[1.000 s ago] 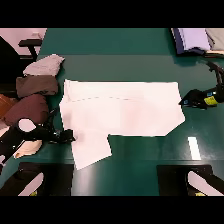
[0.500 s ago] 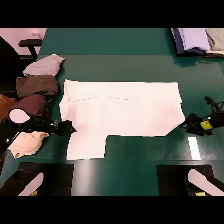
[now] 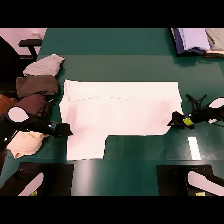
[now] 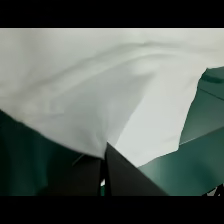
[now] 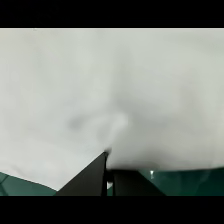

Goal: Fold the shirts.

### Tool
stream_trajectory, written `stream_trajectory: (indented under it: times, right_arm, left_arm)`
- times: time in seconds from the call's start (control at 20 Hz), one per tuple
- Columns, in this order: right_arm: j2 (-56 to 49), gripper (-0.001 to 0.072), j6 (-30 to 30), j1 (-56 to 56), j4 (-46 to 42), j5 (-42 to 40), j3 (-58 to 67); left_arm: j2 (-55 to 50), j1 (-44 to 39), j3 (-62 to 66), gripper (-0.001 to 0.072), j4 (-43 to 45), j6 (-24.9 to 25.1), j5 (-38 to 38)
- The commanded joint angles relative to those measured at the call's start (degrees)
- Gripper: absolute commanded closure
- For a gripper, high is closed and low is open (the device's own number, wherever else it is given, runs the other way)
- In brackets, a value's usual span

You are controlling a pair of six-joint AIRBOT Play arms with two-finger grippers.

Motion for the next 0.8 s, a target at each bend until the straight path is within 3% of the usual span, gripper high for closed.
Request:
stream_trajectory:
  times: [0.0,0.25,0.4,0.6,0.75]
  right_arm:
    - [5.29,0.0698,0.02,0.94,-5.53,3.56,1.57]
    - [21.03,0.0699,0.98,-3.30,-10.82,15.89,1.57]
    - [25.33,0.0700,1.33,-3.02,-10.36,15.67,1.60]
    - [18.60,0.0700,3.50,2.10,-10.38,10.60,4.31]
    - [9.40,0.0699,4.04,4.98,-10.27,7.89,12.33]
  left_arm:
    - [0.98,-0.02,0.04,0.0685,2.64,-0.13,-4.63]
    - [11.43,-0.02,1.53,0.0685,2.23,-5.20,-8.33]
    - [12.26,-0.02,5.97,0.0685,1.20,-5.62,-8.61]
    - [8.35,-0.02,10.47,0.0685,1.29,-3.56,0.90]
    - [-0.48,-0.02,14.88,0.0684,1.27,-0.83,6.08]
